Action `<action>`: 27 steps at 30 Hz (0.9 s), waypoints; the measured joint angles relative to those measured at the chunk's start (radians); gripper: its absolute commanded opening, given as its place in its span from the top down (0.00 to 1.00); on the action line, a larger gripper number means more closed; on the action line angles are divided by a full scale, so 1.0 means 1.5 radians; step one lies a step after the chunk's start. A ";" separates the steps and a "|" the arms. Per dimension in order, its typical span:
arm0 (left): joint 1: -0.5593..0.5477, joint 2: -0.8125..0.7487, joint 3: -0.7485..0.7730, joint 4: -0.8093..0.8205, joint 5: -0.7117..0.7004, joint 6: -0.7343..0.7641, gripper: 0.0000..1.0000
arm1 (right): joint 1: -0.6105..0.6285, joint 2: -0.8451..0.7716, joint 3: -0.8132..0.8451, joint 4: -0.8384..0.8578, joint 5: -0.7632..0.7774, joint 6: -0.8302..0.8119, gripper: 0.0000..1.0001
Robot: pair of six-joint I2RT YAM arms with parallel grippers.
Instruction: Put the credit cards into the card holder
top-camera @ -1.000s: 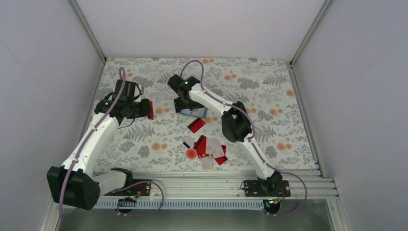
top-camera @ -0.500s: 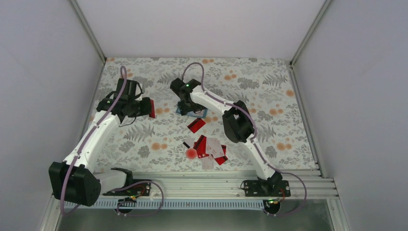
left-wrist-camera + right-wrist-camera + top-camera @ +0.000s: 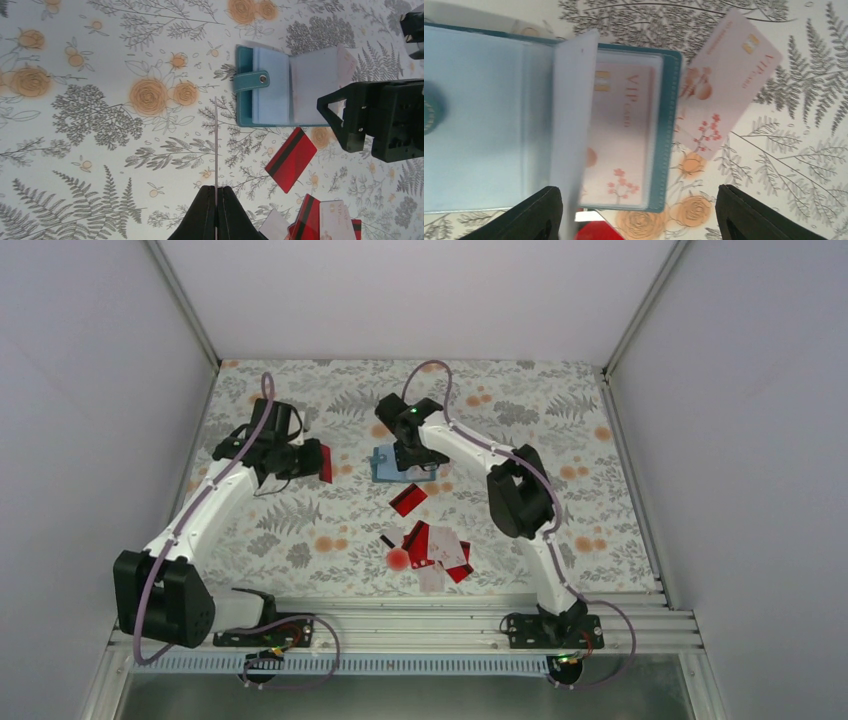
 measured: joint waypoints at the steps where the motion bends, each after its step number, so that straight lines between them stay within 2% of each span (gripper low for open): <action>1: 0.000 0.003 0.000 0.003 0.004 0.002 0.98 | -0.003 -0.008 -0.011 0.004 0.001 0.001 0.25; 5: 0.000 0.019 0.000 0.022 0.041 0.014 0.98 | -0.018 -0.039 -0.068 0.028 0.000 0.006 0.29; 12: -0.005 0.064 0.015 0.069 0.121 0.020 0.98 | -0.043 -0.044 -0.112 0.066 -0.017 0.003 0.30; 27: -0.055 0.350 0.186 0.154 0.279 0.007 0.97 | -0.092 -0.046 -0.180 0.166 -0.096 -0.020 0.30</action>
